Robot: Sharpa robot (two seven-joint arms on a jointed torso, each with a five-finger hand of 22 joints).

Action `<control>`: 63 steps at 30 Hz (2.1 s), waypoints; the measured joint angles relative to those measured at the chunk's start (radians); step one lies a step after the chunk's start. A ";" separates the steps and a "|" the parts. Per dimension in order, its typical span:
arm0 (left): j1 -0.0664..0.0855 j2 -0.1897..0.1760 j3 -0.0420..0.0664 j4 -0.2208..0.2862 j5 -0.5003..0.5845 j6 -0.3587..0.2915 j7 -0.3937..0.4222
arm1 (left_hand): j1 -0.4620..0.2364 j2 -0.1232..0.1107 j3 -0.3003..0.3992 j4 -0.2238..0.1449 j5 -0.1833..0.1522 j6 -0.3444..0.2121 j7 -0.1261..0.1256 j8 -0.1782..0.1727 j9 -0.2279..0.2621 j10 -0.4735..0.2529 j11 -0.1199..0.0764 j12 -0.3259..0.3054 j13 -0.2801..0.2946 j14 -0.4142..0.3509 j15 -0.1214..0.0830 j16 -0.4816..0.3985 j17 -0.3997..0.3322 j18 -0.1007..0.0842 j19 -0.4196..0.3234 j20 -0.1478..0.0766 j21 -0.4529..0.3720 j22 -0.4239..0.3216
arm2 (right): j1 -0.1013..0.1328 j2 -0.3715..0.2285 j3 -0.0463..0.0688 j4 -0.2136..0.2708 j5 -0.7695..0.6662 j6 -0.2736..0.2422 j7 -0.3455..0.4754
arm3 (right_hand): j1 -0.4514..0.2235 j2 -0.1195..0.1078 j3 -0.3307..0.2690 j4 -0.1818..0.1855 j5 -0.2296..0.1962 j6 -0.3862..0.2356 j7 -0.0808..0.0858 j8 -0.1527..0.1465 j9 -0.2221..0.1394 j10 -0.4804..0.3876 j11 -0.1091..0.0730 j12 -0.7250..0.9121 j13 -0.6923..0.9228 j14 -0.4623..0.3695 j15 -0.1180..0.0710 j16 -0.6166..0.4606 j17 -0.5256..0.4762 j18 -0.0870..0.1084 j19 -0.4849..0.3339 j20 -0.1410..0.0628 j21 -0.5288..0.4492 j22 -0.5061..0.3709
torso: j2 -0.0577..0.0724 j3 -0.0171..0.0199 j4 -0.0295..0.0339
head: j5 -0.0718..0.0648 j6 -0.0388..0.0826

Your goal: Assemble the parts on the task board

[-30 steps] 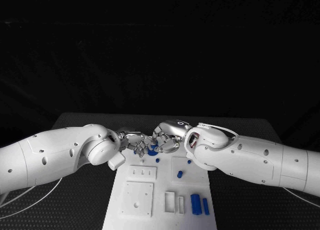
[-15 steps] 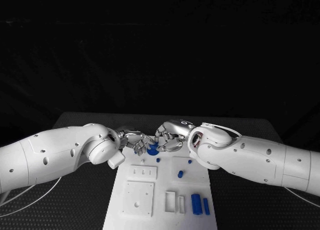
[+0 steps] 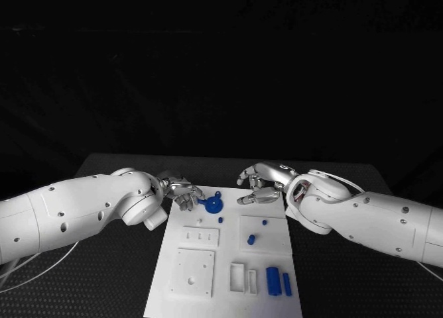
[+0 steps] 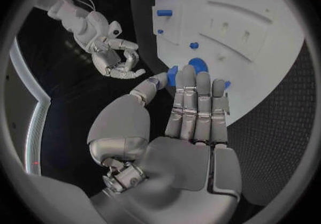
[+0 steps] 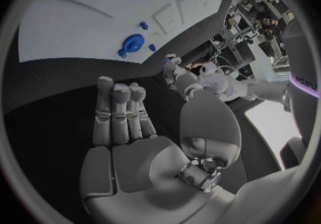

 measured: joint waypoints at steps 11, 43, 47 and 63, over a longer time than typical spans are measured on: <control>0.000 0.012 -0.013 0.015 -0.268 0.053 -0.072 | 0.005 -0.006 -0.003 -0.003 0.009 0.006 -0.002 -0.010 0.019 0.005 -0.001 -0.001 0.005 0.009 -0.005 0.012 0.002 0.000 0.000 0.000 0.012 0.001 | 0.007 -0.017 0.037 -0.091 0.204 -0.059 0.018 | 0.012 0.012 0.003 0.015 0.020 0.001 -0.004 0.007 0.002 -0.015 0.006 -0.043 -0.063 -0.060 0.008 -0.067 -0.048 0.000 -0.068 0.029 -0.058 -0.012 | -0.001 0.0013 -0.0012 | 0.011 -0.009; -0.047 0.069 -0.013 0.018 -0.390 0.097 -0.148 | -0.004 -0.014 -0.007 -0.007 0.077 0.013 -0.002 -0.017 0.039 0.016 -0.001 -0.001 0.018 0.017 -0.006 0.016 0.002 0.000 0.000 0.000 0.023 0.000 | 0.036 0.077 0.040 -0.283 0.630 -0.084 0.099 | 0.057 0.051 0.028 0.011 0.004 -0.028 0.024 0.043 -0.014 -0.062 0.052 -0.520 -0.863 -0.294 0.198 -0.609 -0.484 -0.040 -0.432 0.165 -0.425 -0.102 | -0.013 0.0094 0.0068 | 0.012 -0.054; -0.053 0.072 -0.013 0.017 -0.392 0.097 -0.150 | -0.004 -0.014 -0.007 -0.007 0.077 0.013 -0.002 -0.019 0.041 0.016 -0.001 -0.001 0.019 0.017 -0.006 0.016 0.002 0.000 0.000 0.000 0.023 0.000 | 0.036 0.081 0.040 -0.286 0.635 -0.080 0.099 | 0.058 0.052 0.028 0.011 -0.004 -0.029 0.025 0.043 -0.017 -0.064 0.053 -0.525 -0.889 -0.294 0.198 -0.617 -0.497 -0.040 -0.436 0.168 -0.434 -0.099 | -0.013 0.0099 0.0065 | 0.012 -0.055; -0.077 0.077 -0.013 0.001 -0.406 0.101 -0.154 | -0.005 -0.015 -0.015 -0.015 0.109 0.019 -0.001 -0.031 0.088 0.020 -0.001 0.032 0.063 0.044 -0.022 0.104 0.020 0.002 0.085 -0.012 0.134 0.000 | 0.036 0.084 0.040 -0.286 0.638 -0.062 0.098 | 0.061 0.055 0.025 0.002 -0.012 -0.031 0.027 0.043 -0.021 -0.064 0.053 -0.528 -0.918 -0.298 0.201 -0.625 -0.509 -0.039 -0.446 0.172 -0.444 -0.094 | -0.011 0.0090 0.0060 | 0.010 -0.065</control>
